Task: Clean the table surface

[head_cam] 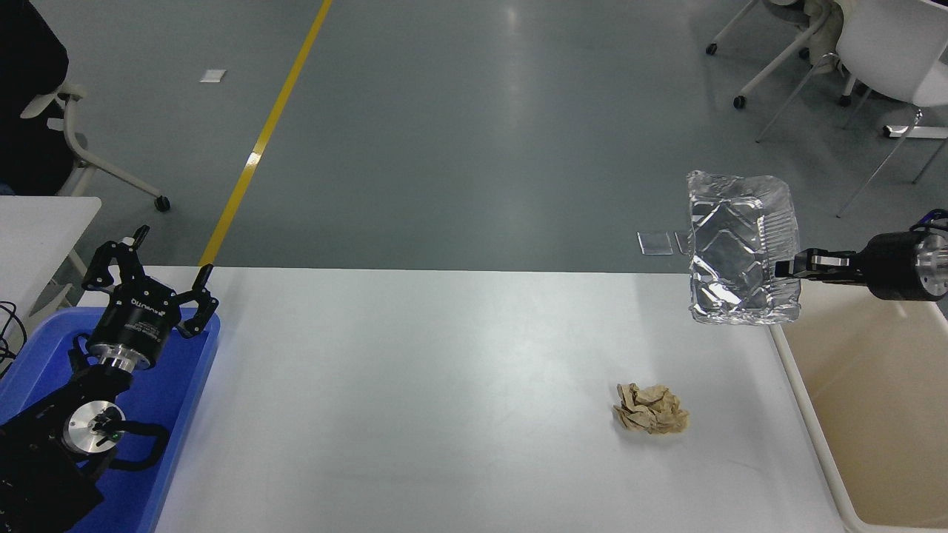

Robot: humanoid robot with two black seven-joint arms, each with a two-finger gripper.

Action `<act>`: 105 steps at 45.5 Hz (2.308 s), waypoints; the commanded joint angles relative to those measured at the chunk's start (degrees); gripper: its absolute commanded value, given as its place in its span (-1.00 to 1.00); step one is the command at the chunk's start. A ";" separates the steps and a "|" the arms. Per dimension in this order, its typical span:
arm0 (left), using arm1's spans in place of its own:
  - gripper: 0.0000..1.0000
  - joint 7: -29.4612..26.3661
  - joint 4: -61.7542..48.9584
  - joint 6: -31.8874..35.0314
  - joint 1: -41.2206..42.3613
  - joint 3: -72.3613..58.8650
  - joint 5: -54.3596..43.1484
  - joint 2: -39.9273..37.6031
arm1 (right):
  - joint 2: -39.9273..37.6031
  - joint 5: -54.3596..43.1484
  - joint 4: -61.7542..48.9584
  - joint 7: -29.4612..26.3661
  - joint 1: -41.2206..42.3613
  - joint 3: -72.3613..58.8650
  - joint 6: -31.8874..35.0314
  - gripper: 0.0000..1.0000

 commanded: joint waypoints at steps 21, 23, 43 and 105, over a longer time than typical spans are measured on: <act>1.00 0.00 -0.01 0.00 0.00 0.00 0.00 0.00 | 0.13 18.81 -10.04 -12.63 -12.44 10.55 2.26 -1.00; 1.00 0.00 -0.01 0.00 0.00 0.00 0.00 0.00 | 0.13 19.87 -10.39 -15.36 -12.96 10.64 2.26 -1.00; 1.00 0.00 -0.01 0.00 0.00 0.00 0.00 0.00 | -0.05 23.65 -13.46 -31.71 -14.20 12.48 1.47 -1.00; 1.00 0.00 -0.01 0.00 0.00 0.00 0.00 0.00 | 5.13 21.28 -14.26 -46.05 -28.17 21.89 -15.67 -1.00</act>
